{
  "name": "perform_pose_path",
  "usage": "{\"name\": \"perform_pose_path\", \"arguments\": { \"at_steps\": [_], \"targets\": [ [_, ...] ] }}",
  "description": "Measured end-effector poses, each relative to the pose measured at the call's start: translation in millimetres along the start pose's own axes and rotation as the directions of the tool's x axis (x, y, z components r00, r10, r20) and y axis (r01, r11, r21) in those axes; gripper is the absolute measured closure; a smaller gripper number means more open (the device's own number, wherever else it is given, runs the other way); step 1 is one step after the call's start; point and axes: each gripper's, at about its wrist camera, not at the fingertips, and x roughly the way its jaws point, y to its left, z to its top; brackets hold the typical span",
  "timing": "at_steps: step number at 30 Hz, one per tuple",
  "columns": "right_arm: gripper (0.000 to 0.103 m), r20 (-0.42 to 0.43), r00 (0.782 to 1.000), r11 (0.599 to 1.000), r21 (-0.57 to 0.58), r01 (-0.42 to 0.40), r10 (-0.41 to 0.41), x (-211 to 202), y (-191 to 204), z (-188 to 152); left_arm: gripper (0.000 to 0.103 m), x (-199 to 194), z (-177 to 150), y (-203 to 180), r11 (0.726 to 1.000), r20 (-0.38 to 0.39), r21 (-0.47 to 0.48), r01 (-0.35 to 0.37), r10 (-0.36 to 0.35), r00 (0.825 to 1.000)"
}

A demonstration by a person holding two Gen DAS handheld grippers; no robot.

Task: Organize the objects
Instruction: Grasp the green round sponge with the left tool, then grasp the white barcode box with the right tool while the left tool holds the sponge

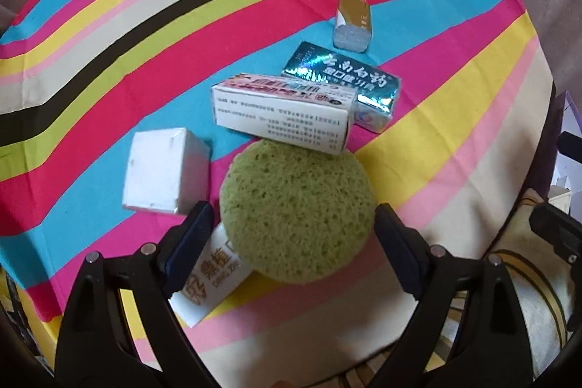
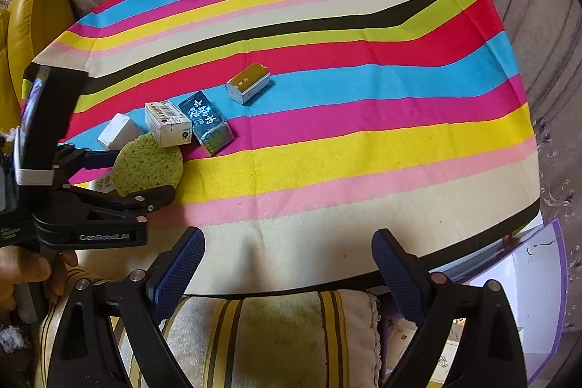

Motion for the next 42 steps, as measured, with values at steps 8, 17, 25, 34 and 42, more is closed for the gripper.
{"name": "perform_pose_path", "arguments": {
  "at_steps": [8, 17, 25, 34, 42],
  "targets": [
    [0.009, -0.005, 1.000, 1.000, -0.017, -0.009, 0.009, 6.2, 6.5, 4.1, 0.020, -10.4, -7.4, 0.7, 0.997, 0.029, 0.005, 0.072, -0.072, 0.997],
    [0.009, 0.002, 0.996, 0.990, -0.104, -0.091, 0.091, 13.7, 30.2, 17.0, 0.020, -53.0, -44.0, 24.2, 0.974, 0.102, -0.131, 0.184, -0.172, 0.980],
    [0.009, -0.039, 0.982, 0.943, -0.276, -0.188, 0.185, 33.8, 78.8, 39.2, 0.020, -68.4, -77.0, 78.9, 0.923, 0.180, -0.356, 0.148, -0.088, 0.980],
    [0.037, -0.096, 0.976, 0.883, -0.417, -0.218, 0.195, 63.0, 126.8, 59.7, 0.020, -66.1, -90.8, 107.0, 0.886, 0.216, -0.438, 0.151, -0.060, 0.975],
    [0.061, -0.133, 0.977, 0.856, -0.472, -0.212, 0.168, 89.6, 139.1, 63.2, 0.020, -58.3, -91.3, 113.1, 0.870, 0.224, -0.452, 0.196, -0.102, 0.969]
  ]
}}
